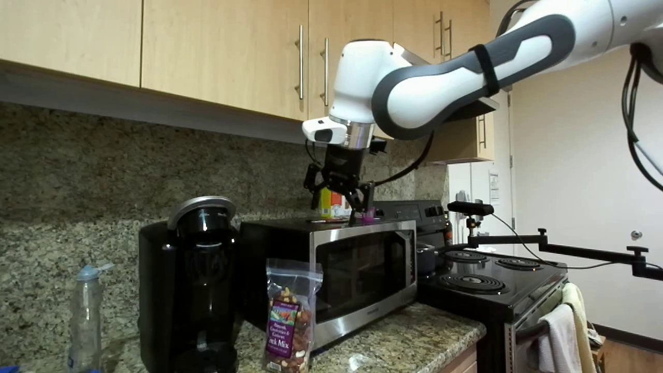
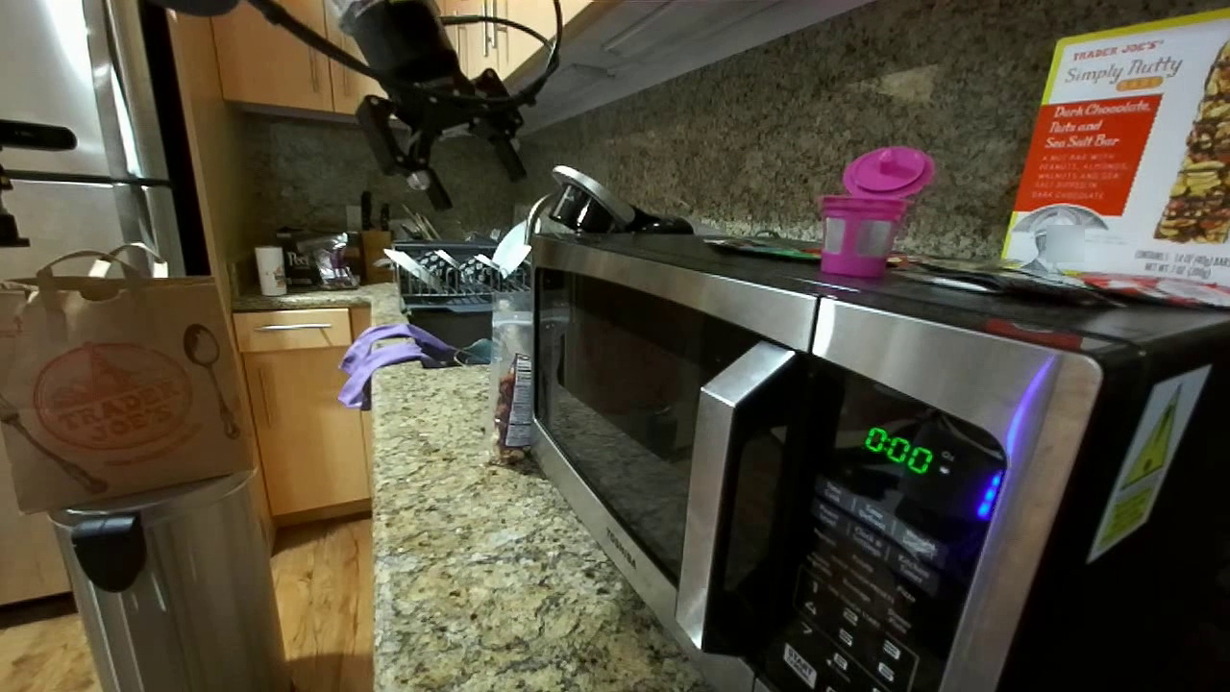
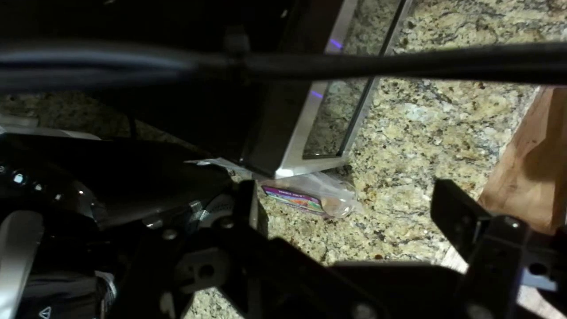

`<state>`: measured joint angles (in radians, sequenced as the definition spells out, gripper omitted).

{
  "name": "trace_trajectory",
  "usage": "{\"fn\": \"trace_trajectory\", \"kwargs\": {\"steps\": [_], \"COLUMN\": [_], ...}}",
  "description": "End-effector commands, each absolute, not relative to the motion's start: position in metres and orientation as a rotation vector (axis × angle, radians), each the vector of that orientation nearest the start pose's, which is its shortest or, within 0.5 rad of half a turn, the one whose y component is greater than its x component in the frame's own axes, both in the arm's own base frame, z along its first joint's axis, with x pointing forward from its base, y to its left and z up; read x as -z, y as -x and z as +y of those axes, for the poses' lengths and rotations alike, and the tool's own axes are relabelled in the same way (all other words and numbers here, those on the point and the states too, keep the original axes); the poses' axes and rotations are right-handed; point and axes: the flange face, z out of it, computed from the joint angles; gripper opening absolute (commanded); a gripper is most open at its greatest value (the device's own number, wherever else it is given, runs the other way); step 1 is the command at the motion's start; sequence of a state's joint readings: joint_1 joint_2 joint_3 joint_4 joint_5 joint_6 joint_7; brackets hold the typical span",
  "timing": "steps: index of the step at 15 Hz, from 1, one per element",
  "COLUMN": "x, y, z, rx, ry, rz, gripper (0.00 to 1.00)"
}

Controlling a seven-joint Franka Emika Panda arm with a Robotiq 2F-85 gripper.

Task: Take the bag plastic bag from on top of the microwave and place it on the countertop

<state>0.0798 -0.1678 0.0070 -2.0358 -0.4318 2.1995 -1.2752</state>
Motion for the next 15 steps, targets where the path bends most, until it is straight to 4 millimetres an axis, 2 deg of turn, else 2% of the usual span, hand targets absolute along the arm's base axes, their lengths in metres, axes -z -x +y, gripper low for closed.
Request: {"fn": "trace_trajectory", "kwargs": {"steps": [1, 3, 4, 5, 8, 11, 12, 13, 15], "x": [-0.543, -0.551, -0.56, -0.55, -0.564, -0.563, -0.563, -0.56, -0.547], "y": [-0.473, -0.449, -0.447, -0.468, -0.449, -0.449, -0.449, -0.447, -0.438], "z": [0.018, 0.004, -0.007, 0.008, -0.007, -0.006, -0.004, -0.003, -0.001], "rx": [-0.15, -0.164, -0.166, -0.132, -0.16, -0.161, -0.206, -0.251, -0.32], "ry": [-1.843, -1.83, -1.791, -1.842, -1.83, -1.828, -1.877, -1.999, -2.109], "rz": [1.859, 1.795, 1.774, 1.818, 1.77, 1.772, 1.746, 1.697, 1.677], "gripper": [1.0, 1.0, 1.0, 1.0, 1.0, 1.0, 1.0, 1.0, 1.0]}}
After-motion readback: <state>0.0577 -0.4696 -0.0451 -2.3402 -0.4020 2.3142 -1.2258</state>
